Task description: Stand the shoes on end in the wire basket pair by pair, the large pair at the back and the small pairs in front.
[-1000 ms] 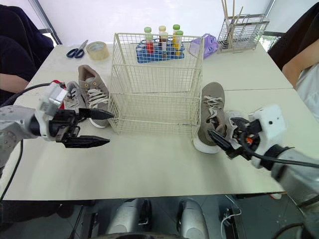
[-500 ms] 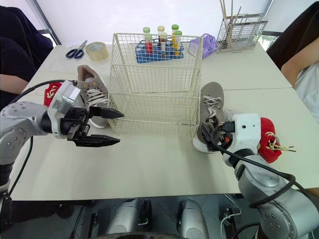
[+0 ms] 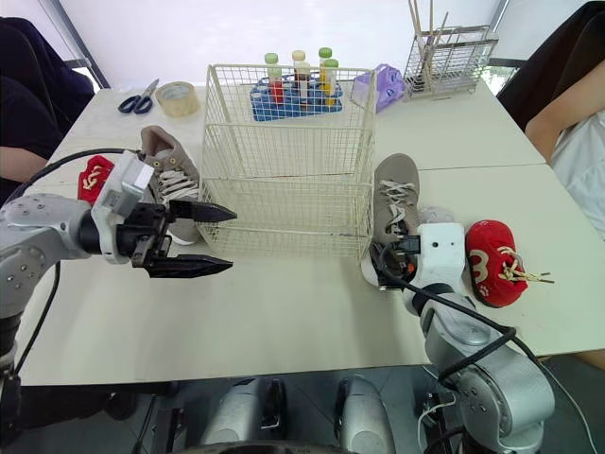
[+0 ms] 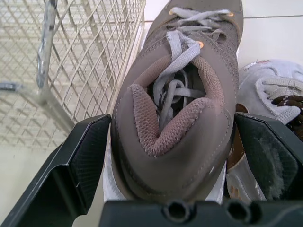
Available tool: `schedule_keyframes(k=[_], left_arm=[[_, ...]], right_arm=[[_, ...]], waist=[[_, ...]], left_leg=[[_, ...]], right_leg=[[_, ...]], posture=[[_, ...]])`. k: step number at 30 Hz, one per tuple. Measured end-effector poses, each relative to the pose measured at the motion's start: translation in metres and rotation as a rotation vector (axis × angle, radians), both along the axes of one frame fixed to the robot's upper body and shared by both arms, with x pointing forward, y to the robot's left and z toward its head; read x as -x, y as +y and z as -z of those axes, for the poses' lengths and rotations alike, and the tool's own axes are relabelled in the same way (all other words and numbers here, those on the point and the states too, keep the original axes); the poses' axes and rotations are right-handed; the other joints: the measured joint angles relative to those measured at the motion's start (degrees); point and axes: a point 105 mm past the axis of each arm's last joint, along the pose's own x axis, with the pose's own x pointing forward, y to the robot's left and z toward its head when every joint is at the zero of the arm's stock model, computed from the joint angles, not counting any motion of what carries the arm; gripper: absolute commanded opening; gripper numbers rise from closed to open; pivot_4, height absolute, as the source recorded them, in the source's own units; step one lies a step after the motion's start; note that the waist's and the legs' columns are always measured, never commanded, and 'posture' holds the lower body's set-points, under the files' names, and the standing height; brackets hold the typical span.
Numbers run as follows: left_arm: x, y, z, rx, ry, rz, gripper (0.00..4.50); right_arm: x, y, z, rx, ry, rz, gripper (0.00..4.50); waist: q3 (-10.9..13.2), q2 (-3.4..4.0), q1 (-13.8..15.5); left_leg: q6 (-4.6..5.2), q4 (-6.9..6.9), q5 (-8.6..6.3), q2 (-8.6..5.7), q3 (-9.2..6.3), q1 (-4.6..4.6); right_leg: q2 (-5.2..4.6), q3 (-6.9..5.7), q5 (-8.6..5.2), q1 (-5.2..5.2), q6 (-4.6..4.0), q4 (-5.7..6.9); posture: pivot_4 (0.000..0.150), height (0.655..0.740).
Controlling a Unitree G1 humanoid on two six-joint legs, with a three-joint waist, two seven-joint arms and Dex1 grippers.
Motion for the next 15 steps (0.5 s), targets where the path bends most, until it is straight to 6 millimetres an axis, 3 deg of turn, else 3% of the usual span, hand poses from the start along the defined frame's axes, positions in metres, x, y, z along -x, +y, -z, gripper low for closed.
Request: schedule_keyframes(k=[1, 3, 12, 15], left_arm=[[-0.0002, -0.0002, -0.0001, -0.001, -0.002, -0.004, 4.44], [-0.0002, -0.0007, -0.0004, -0.002, -0.006, -0.007, 4.5], [-0.0014, -0.0011, -0.002, -0.004, -0.023, -0.028, 4.5], [-0.0007, -0.002, -0.0028, -0.006, -0.031, -0.028, 4.5]], right_arm=[[-0.0013, 0.0006, 0.0008, -0.005, -0.002, 0.003, 4.5], [-0.0032, 0.002, 0.0022, -0.007, -0.002, 0.006, 3.96], [-0.0038, 0.0055, 0.0051, 0.018, -0.004, 0.001, 0.44], [-0.0033, 0.0058, 0.0056, 0.019, -0.004, 0.004, 0.22]], waist=[[-0.02, -0.03, -0.01], [-0.04, -0.06, -0.06], [-0.19, -0.32, -0.11], [-0.21, -0.34, -0.03]], left_leg=[[0.0, 0.0, 0.0, 0.0, 0.0, 0.01], [0.0, 0.0, 0.0, 0.0, 0.0, 0.02], [0.2, -0.01, -0.12, 0.03, 0.0, 0.08], [0.2, -0.01, -0.12, 0.02, 0.0, 0.08]], right_leg=[[0.0, 0.0, 0.0, 0.0, 0.0, 0.0], [0.0, 0.01, 0.0, 0.0, 0.0, 0.01], [0.01, 0.01, -0.01, 0.04, -0.01, 0.02], [0.01, 0.02, -0.01, 0.05, -0.01, 0.01]], posture=[[0.15, 0.74], [0.15, 0.74], [0.15, 0.74], [0.15, 0.74]])
